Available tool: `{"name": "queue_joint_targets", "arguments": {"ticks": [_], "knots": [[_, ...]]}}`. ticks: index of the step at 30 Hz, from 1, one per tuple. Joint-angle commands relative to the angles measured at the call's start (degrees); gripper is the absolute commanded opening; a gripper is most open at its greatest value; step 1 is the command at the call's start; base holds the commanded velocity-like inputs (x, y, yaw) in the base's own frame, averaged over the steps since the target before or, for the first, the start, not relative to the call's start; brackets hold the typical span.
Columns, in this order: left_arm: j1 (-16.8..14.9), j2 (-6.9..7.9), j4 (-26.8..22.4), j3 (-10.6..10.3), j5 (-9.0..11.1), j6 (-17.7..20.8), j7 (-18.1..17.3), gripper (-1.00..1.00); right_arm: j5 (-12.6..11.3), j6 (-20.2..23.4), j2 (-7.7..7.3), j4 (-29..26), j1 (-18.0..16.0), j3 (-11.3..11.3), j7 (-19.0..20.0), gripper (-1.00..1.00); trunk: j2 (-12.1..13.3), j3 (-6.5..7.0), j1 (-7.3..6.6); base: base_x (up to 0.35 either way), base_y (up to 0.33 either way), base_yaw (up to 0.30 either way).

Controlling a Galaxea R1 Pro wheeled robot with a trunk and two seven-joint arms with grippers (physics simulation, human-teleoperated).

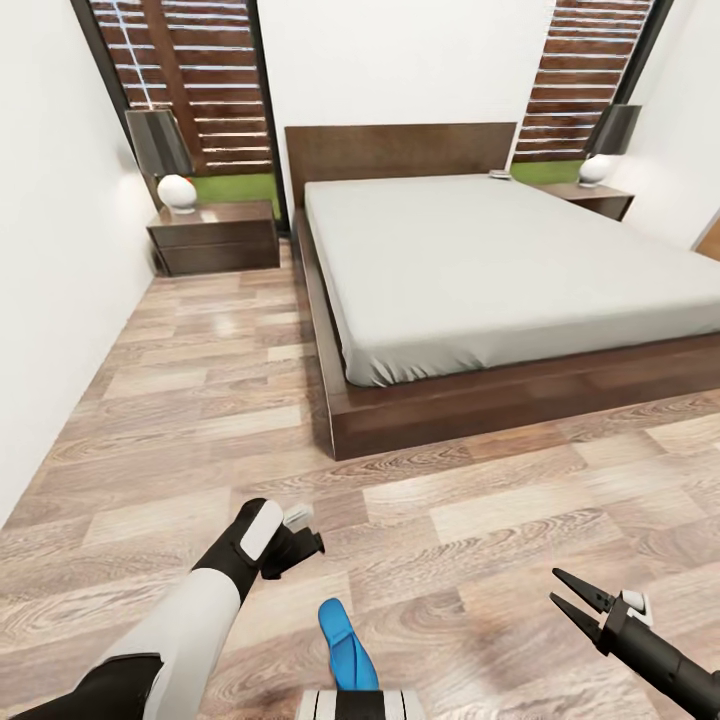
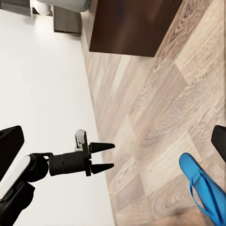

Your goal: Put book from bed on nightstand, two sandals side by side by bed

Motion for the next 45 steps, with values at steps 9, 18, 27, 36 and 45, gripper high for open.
{"name": "queue_joint_targets", "arguments": {"ticks": [9, 18, 27, 36, 45], "knots": [[0.0, -0.06, -0.1, 0.3, 0.6, 0.1, 0.5, 1.00, -0.2, 0.3, -0.02, 0.0, 0.0, 0.0, 0.0, 1.00, -0.1, -2.05, 0.22, 0.000, 0.000, 0.000], [-0.2, -0.06, -0.1, 0.3, 0.6, -0.4, 0.5, 1.00, -0.2, 0.3, -0.04, 0.0, 0.0, -0.1, 0.0, 1.00, -0.3, -4.04, 0.45, 0.000, 0.000, 0.000], [-0.7, -0.06, -0.2, 0.3, 0.7, -0.7, 0.4, 1.00, -0.2, 0.3, -0.03, 0.0, 0.0, -0.1, 0.0, 1.00, -0.4, -6.03, 0.68, 0.000, 0.000, 0.000], [-0.8, -0.06, -0.5, 0.2, 0.7, -0.7, -3.1, 1.00, -0.2, 0.3, -0.05, 0.0, 0.0, 0.0, 0.0, 1.00, -0.5, -8.03, 0.91, 0.000, 0.000, 0.000], [-0.8, -0.06, -0.6, 0.2, 0.7, -0.7, -5.6, 1.00, -0.2, 0.3, -0.06, 0.0, 0.0, -0.1, 0.1, 1.00, -0.6, -10.02, 1.15, 0.000, 0.000, 0.000]]}}
